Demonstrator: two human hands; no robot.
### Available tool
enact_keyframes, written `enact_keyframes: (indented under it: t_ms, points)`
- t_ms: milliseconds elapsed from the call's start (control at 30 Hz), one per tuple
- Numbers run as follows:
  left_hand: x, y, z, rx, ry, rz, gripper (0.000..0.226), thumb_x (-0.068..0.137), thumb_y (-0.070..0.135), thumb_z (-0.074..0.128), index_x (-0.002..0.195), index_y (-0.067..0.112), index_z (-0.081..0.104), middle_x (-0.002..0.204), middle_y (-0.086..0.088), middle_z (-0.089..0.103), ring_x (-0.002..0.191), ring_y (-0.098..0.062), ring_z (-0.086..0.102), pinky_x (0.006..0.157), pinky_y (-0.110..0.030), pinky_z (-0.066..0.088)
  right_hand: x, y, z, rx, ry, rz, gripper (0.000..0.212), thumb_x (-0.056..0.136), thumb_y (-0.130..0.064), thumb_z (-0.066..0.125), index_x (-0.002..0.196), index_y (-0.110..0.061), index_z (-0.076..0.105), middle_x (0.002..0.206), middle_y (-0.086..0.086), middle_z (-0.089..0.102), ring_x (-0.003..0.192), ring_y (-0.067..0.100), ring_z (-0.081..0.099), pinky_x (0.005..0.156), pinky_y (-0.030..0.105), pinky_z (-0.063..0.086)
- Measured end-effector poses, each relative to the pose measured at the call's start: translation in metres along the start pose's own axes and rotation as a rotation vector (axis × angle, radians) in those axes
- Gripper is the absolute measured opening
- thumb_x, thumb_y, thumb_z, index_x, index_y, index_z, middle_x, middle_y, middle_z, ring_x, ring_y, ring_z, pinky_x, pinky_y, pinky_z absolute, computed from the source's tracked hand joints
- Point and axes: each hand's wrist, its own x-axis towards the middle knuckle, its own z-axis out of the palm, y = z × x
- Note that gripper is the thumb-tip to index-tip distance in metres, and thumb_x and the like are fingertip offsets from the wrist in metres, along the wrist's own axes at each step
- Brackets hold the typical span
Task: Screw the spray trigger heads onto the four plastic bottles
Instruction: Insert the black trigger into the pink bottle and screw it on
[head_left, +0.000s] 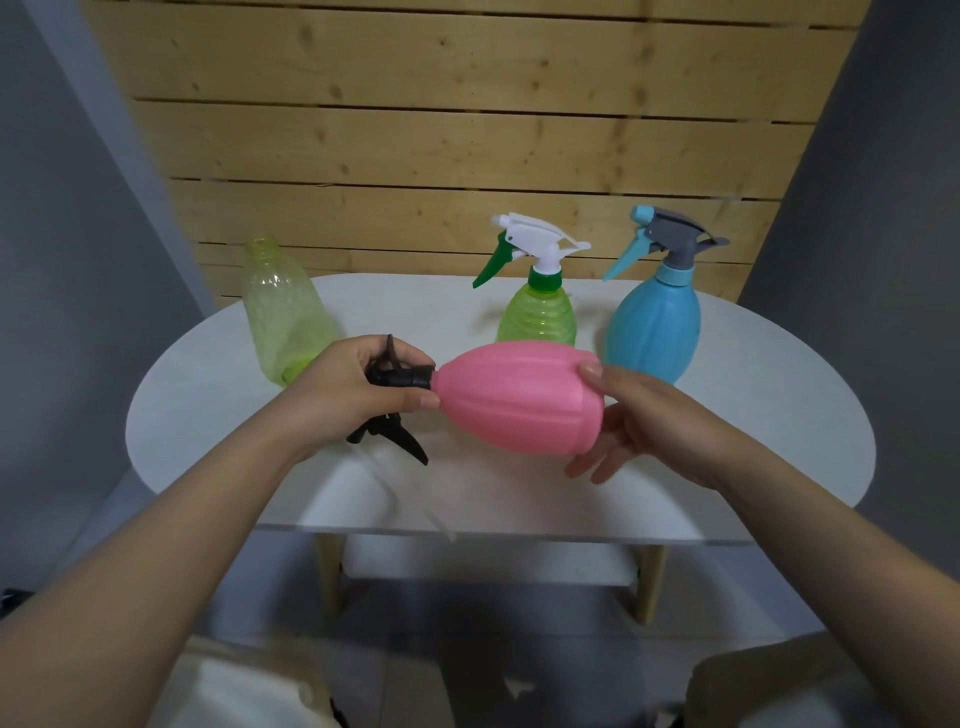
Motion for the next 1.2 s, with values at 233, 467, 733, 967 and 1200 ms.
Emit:
enact_keyframes:
  t_ms: [233, 467, 733, 967, 1200]
  points:
    - [0.0023, -0.0051, -0.0022, 0.044, -0.02, -0.05, 0.022, 0.064, 0.012, 0.081, 0.084, 0.017, 0.071, 0.065, 0.008, 0.068, 0.057, -0.007, 0.06, 0.051, -0.017, 0.047, 0.0031, 0.003, 0.0005, 0.038, -0.002, -0.03, 0.052, 0.078, -0.057, 0.05, 0.117, -0.025, 0.061, 0.109, 0.01, 0.071, 0.096, 0.025, 0.07, 0.078, 0.036, 0.059]
    - [0.0032, -0.003, -0.0035, 0.028, -0.013, -0.046, 0.024, 0.066, 0.009, 0.08, 0.088, 0.012, 0.07, 0.062, 0.009, 0.067, 0.051, -0.006, 0.057, 0.045, -0.017, 0.044, 0.0002, -0.0001, -0.0041, -0.003, -0.044, -0.088, 0.073, 0.068, -0.023, 0.076, 0.132, -0.034, 0.043, 0.112, 0.008, 0.068, 0.096, 0.028, 0.07, 0.073, 0.038, 0.06]
    - [0.002, -0.0044, -0.0006, 0.035, -0.013, -0.019, 0.023, 0.065, 0.01, 0.081, 0.084, 0.017, 0.07, 0.06, 0.01, 0.068, 0.048, -0.006, 0.058, 0.041, -0.015, 0.042, 0.0028, 0.0053, 0.0001, -0.056, 0.023, -0.014, 0.061, 0.075, -0.071, 0.047, 0.115, -0.027, 0.061, 0.098, 0.016, 0.074, 0.089, 0.031, 0.071, 0.071, 0.037, 0.059]
    - [0.0033, -0.0043, -0.0014, 0.012, -0.02, -0.051, 0.021, 0.066, 0.011, 0.081, 0.084, 0.015, 0.071, 0.058, 0.01, 0.066, 0.05, -0.007, 0.057, 0.043, -0.016, 0.043, 0.0037, 0.0019, -0.0049, 0.101, -0.043, -0.058, 0.068, 0.072, -0.032, 0.071, 0.134, -0.034, 0.044, 0.115, 0.003, 0.068, 0.102, 0.027, 0.068, 0.075, 0.035, 0.059]
    - [-0.0001, -0.0016, -0.0011, 0.023, -0.033, -0.009, 0.025, 0.067, 0.007, 0.079, 0.089, 0.013, 0.069, 0.07, 0.005, 0.069, 0.057, -0.01, 0.059, 0.046, -0.019, 0.045, -0.0009, -0.0005, -0.0014, -0.027, 0.002, 0.006, 0.071, 0.069, -0.071, 0.051, 0.117, -0.019, 0.057, 0.081, 0.024, 0.072, 0.071, 0.035, 0.072, 0.059, 0.035, 0.059]
